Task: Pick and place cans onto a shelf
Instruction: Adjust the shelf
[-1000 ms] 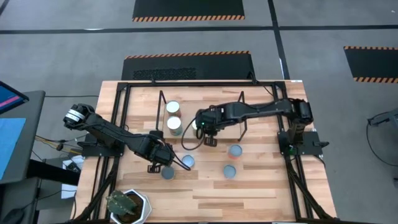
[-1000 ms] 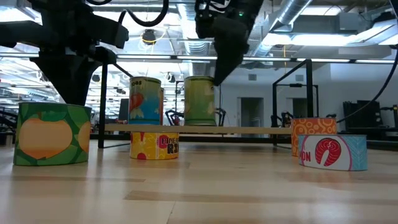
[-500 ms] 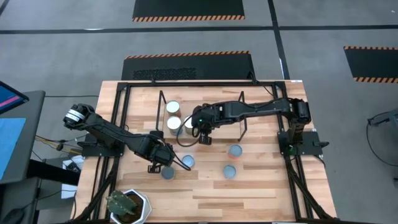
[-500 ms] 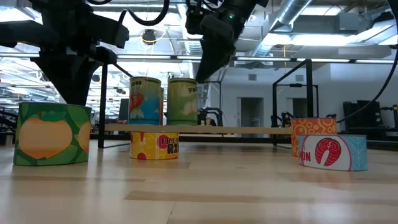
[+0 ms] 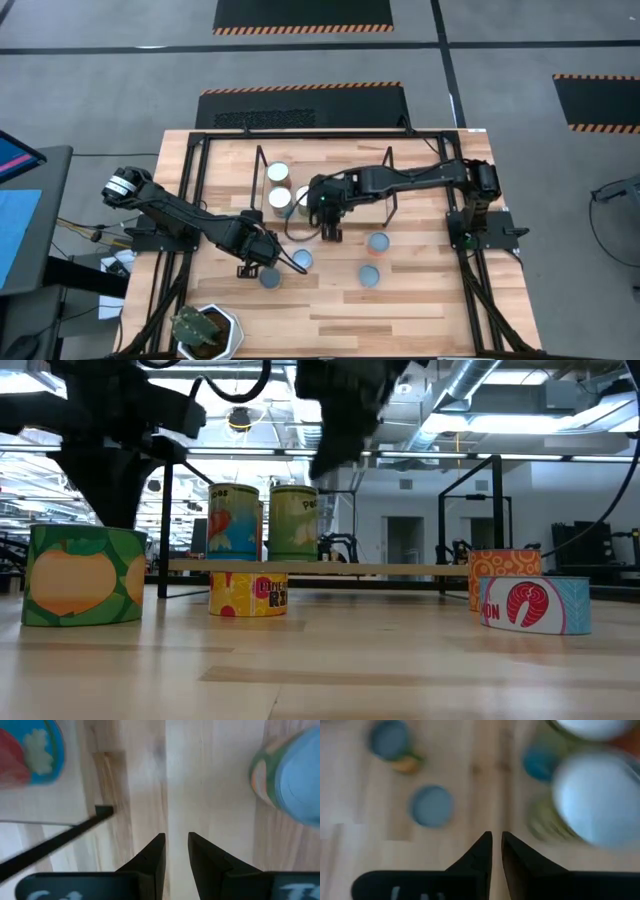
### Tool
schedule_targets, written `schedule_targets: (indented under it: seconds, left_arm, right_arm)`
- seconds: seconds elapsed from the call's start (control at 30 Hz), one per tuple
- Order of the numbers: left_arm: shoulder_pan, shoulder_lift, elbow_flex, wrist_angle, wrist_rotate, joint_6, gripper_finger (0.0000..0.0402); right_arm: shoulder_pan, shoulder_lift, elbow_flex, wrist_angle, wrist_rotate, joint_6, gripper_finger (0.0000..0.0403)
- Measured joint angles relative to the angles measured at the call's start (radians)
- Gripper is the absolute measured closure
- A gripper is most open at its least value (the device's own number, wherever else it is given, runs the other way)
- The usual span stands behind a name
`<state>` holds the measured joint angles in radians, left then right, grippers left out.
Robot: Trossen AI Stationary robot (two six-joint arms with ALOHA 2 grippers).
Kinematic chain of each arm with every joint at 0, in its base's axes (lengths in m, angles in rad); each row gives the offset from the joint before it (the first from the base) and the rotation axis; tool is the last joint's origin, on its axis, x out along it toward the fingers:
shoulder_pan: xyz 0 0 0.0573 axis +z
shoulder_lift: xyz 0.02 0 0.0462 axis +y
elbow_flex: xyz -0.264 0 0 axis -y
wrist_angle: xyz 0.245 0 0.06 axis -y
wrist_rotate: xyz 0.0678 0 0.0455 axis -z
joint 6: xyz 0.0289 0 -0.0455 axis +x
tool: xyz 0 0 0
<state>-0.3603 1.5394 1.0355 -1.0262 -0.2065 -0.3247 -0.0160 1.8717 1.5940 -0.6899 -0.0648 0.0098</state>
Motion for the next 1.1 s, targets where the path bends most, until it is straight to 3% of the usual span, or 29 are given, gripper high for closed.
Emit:
schedule_targets:
  seconds: [0.1,0.3,0.6,0.93,1.1]
  left_arm:
    - [0.000,0.000,0.000,-0.097,0.019,0.016,0.0330]
    - [0.001,-0.032,0.000,-0.361,-0.096,-0.064,0.0334]
    - [-0.041,-0.239,0.000,-0.393,-0.062,-0.143,0.0340]
    - [-0.046,-0.582,0.000,-0.373,-0.357,-0.236,0.0340]
    - [-0.044,-0.675,0.000,-0.352,-0.472,-0.241,0.0341]
  right_arm:
    - [0.025,0.000,0.003,0.072,-0.005,-0.072,0.0338]
    - [0.022,0.000,0.003,0.205,0.021,-0.123,0.0338]
    - [-0.028,0.002,0.051,0.257,0.019,-0.145,0.0338]
    - [-0.083,0.001,0.262,0.110,0.022,-0.200,0.0338]
    - [-0.104,0.122,0.479,-0.062,0.020,-0.217,0.0338]
